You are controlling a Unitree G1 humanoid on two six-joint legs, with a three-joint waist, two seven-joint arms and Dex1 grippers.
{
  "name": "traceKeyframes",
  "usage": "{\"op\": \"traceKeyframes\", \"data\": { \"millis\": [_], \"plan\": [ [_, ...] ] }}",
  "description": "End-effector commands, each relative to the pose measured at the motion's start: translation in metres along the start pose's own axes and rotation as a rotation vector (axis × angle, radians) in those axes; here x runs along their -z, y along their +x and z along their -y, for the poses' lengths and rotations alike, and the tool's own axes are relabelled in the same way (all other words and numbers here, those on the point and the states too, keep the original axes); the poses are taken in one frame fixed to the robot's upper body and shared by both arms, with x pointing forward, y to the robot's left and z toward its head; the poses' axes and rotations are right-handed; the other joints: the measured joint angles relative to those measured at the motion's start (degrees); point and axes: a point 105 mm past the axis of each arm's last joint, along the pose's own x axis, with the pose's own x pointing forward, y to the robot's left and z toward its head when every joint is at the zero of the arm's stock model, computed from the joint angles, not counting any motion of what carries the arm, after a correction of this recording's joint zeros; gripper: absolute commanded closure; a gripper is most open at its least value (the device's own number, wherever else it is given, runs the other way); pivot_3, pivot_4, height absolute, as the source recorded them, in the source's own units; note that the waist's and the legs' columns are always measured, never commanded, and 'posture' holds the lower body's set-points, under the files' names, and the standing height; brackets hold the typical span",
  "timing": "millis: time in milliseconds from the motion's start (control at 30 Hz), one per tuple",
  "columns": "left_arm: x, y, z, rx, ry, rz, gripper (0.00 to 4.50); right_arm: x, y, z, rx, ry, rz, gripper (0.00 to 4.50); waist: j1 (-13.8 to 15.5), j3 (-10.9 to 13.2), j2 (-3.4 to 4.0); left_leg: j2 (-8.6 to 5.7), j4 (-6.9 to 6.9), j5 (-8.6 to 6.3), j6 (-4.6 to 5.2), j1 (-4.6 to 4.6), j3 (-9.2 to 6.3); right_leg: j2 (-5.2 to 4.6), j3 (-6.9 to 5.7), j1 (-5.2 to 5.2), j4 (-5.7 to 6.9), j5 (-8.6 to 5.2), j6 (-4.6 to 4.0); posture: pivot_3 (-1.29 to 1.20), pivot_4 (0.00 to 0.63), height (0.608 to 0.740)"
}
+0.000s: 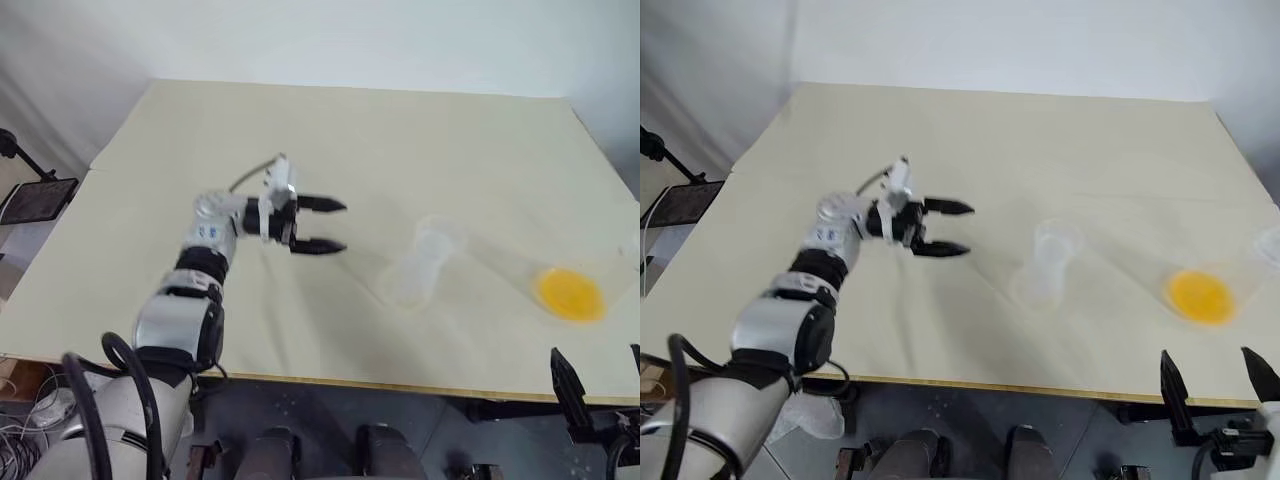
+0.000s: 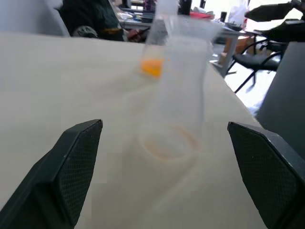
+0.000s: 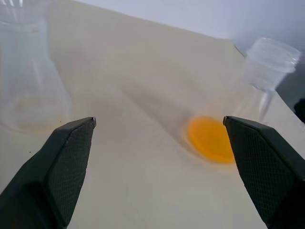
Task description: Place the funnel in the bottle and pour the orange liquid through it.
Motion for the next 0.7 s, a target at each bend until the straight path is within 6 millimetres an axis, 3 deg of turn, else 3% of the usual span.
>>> {"op": "traceKeyframes", "data": {
  "millis": [33,200,400,533,700],
  "plan": [
    [-0.015,0.006,0.009,0.083,0.127,0.014,0.03,-0.018,-0.016,0.013,0.133,-0.039,0.042,0.00,-0.22,0.00,0.00,0.01,0.00,0.00,0.00,0.00,0.00,-0.01,0.08,-0.01,0.02,0.00,0.00,0.00,0.150,0.740],
    [0.008,0.013,0.029,0.109,0.127,0.034,0.03,-0.017,-0.050,0.025,0.282,-0.092,-0.016,0.00,-1.00,-0.21,0.35,0.13,-0.21,-0.06,-0.08,0.19,0.20,0.02,0.63,-0.03,-0.06,0.00,0.00,0.00,0.150,0.740],
    [0.012,0.017,0.043,0.100,0.111,0.067,0.03,-0.014,-0.076,0.034,0.392,-0.122,-0.070,0.00,-1.36,-0.20,0.34,0.37,-0.20,-0.08,-0.15,0.09,0.22,-0.02,0.70,-0.04,-0.32,-0.01,-0.01,0.00,0.150,0.740],
    [0.010,0.019,0.041,0.043,0.127,0.067,0.03,-0.014,-0.077,0.044,0.438,-0.140,-0.067,0.00,-1.26,-0.20,0.34,0.37,-0.20,-0.09,-0.16,0.11,0.21,-0.07,0.73,0.00,-0.41,-0.01,-0.02,0.00,0.150,0.740],
    [0.006,0.019,0.039,-0.035,0.135,0.090,0.03,-0.009,-0.065,0.056,0.467,-0.138,-0.067,0.00,-1.25,-0.20,0.35,0.41,-0.22,-0.12,-0.20,0.11,0.20,-0.09,0.74,-0.02,-0.45,-0.04,-0.07,0.00,0.150,0.740]
  ]
}}
